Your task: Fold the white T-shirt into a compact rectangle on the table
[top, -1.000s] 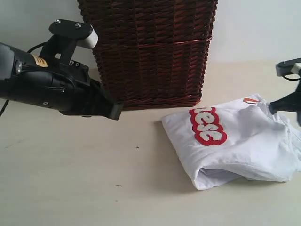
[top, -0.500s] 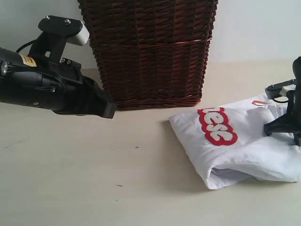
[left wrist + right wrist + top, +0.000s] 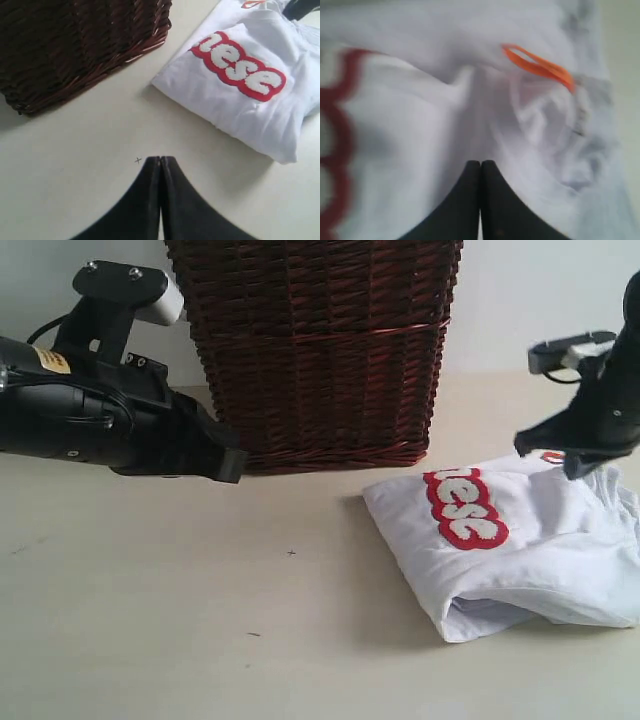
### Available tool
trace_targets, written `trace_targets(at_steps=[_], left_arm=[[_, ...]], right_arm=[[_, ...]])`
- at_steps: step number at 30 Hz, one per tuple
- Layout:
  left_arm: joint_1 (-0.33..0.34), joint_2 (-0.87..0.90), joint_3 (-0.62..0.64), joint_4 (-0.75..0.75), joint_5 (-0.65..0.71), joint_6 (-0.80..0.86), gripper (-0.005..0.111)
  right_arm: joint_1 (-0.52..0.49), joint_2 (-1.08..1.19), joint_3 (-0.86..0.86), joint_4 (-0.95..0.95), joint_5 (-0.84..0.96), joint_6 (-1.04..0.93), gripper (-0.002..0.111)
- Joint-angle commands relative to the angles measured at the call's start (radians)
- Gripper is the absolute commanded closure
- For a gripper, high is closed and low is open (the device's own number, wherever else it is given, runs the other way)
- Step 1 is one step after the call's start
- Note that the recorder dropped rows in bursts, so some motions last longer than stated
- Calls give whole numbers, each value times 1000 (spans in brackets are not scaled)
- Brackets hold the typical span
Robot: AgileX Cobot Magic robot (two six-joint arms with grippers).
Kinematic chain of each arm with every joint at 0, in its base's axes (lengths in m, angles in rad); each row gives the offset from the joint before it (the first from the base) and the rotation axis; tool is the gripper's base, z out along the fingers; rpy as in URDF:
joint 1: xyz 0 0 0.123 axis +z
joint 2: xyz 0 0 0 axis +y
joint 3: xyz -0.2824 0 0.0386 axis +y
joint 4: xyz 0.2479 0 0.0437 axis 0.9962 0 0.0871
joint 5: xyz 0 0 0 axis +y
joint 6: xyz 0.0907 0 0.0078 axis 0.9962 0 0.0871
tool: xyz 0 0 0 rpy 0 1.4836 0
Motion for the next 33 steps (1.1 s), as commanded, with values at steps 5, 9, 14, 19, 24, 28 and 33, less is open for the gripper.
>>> trace_targets(at_steps=[5, 9, 14, 19, 24, 28, 33], left_arm=[[-2, -94, 45, -28, -62, 5, 107], [-2, -183, 86, -31, -70, -4, 107], [-2, -279, 103, -47, -48, -4, 107], [-2, -347, 105, -47, -17, -4, 107], [-2, -413, 128, -47, -8, -4, 107], [-2, -474, 150, -58, -35, -4, 107], [-2, -517, 160, -73, -40, -4, 107]], right_arm=[[52, 50, 185, 755, -191, -593, 108], [97, 160, 193, 722, -188, -566, 108], [112, 108, 193, 908, -65, -678, 108], [255, 105, 174, 940, -100, -701, 108], [257, -28, 175, 698, -105, -523, 108], [259, -127, 271, 332, -82, -139, 108], [282, -122, 455, 359, -258, -147, 108]])
